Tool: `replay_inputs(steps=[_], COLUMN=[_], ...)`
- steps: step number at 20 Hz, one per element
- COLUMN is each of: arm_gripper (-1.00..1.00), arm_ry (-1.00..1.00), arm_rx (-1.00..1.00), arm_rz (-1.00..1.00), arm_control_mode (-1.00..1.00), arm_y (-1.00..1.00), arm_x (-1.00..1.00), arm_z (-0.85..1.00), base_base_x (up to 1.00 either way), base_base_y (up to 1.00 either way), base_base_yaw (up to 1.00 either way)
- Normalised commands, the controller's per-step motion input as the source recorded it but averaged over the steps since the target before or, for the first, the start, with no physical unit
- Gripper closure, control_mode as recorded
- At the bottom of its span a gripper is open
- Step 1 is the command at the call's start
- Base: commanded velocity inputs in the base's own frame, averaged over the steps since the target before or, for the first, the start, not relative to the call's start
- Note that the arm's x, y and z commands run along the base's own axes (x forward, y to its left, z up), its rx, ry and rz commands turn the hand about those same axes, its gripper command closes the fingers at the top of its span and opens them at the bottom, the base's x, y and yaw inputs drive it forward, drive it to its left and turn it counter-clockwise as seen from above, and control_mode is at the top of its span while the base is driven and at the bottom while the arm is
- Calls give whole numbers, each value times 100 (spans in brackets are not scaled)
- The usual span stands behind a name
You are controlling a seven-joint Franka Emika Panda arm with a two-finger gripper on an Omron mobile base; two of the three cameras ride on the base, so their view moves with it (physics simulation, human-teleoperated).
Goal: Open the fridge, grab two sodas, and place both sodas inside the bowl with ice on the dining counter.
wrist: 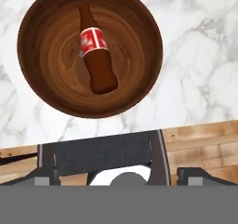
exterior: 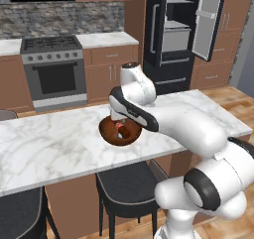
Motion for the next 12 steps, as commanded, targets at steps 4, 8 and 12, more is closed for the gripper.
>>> replay_inputs(steps=[4,8,12], arm_gripper=[-100,-100,-100], arm_ry=[-6,-7,-12], arm_rx=[4,6,8], arm_rz=[-6,-5,-1], arm_control_mode=[-100,-100,-100], arm_y=[-61,-58,-40], arm_x=[-59,-65,-88], arm_z=[32,30,19], base_base_x=[0,0,0], base_base_y=[0,0,0], base_base_yaw=[0,0,0])
